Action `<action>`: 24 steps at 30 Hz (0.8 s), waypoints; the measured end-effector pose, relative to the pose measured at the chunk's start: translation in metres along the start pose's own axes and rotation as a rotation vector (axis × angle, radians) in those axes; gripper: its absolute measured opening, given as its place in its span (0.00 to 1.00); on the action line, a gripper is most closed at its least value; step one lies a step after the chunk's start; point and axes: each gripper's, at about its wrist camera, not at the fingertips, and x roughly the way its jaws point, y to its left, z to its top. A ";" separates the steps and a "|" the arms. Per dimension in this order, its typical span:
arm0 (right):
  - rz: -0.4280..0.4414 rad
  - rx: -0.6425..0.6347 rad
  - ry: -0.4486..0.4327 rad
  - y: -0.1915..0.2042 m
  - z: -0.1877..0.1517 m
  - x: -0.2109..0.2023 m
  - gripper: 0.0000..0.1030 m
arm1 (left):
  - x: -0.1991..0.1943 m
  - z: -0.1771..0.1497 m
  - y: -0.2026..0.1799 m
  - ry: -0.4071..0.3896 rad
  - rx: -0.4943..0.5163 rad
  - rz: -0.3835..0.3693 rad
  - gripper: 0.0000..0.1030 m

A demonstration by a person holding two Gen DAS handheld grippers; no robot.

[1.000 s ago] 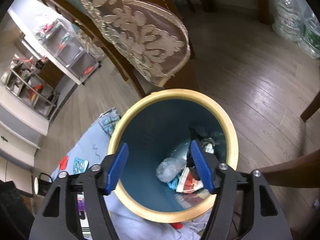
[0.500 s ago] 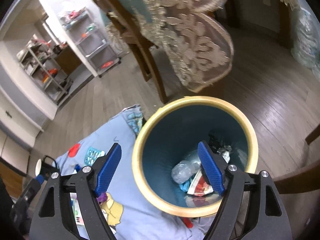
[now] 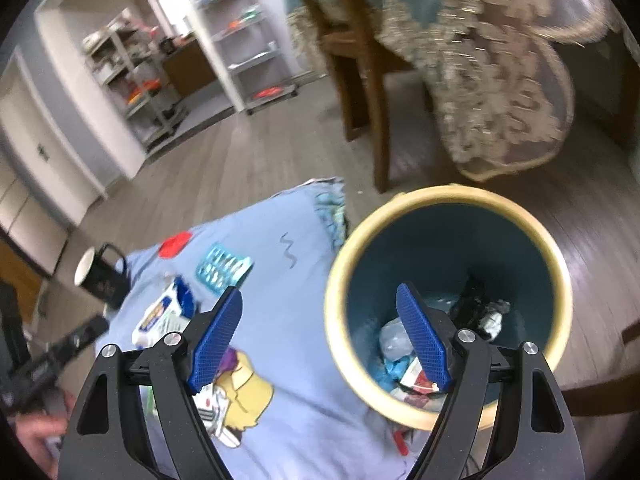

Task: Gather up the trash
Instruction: 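Grasp the blue wipes packet with the left tool while the right tool grasps the purple spray bottle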

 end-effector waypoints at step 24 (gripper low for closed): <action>0.174 -0.173 0.164 0.060 -0.027 0.035 0.78 | 0.041 -0.021 0.036 0.238 0.207 0.181 0.80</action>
